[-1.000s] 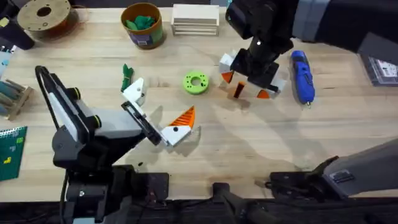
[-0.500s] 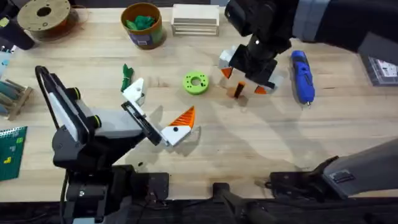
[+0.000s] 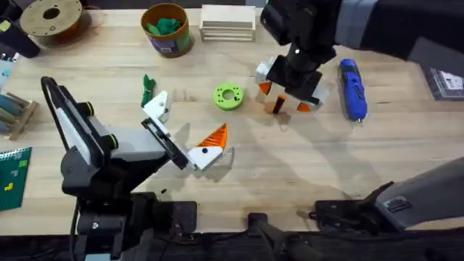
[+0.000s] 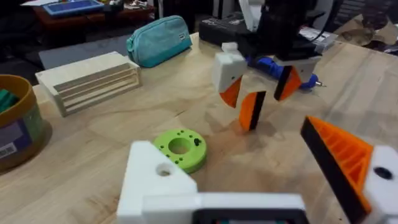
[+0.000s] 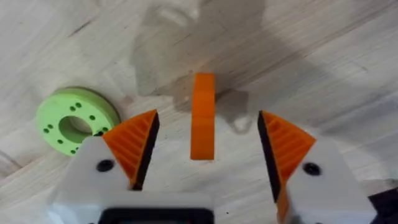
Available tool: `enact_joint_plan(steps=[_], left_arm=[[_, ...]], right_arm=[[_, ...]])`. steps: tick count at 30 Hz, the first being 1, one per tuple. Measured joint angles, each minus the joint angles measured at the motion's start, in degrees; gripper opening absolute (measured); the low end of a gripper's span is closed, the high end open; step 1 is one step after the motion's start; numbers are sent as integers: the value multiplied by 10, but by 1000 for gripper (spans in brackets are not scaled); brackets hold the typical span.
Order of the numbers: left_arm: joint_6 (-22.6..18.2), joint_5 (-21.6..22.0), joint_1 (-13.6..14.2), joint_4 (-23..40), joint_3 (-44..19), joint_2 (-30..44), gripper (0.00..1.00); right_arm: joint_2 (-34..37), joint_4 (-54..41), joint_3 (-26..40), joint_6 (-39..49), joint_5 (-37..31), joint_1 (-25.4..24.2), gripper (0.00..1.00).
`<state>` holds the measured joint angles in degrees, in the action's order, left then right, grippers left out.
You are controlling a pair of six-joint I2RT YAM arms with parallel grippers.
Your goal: Pick up the gripper from the table and insert it into the empty holder that is missing its gripper. Then pick up a screw, insert it into the mounting hole, and use the screwdriver to tighten it. Finally, clean up the table by picking up the vegetable and placing it into the bucket.
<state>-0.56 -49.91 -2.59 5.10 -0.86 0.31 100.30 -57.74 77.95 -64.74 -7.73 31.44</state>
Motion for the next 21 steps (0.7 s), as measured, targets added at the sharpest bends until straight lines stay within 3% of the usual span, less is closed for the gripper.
enact_joint_plan(steps=[4, 5, 9, 10, 18, 21], left_arm=[[0, 0, 0, 0, 0, 0, 985], [0, 0, 0, 0, 0, 0, 985], [0, 0, 0, 0, 0, 0, 986], [0, 0, 0, 0, 0, 0, 986], [0, 0, 0, 0, 0, 0, 985], [0, 0, 0, 0, 0, 0, 985]], right_arm=[[12, -2, 0, 0, 0, 0, 754], [12, -2, 0, -2, 0, 0, 673], [12, -1, 0, 0, 0, 0, 129], [12, -2, 0, -4, -1, 0, 37], [7, -48, 9, 2, -2, -8, 8], [-13, -55, 27, 41, 0, -23, 8]])
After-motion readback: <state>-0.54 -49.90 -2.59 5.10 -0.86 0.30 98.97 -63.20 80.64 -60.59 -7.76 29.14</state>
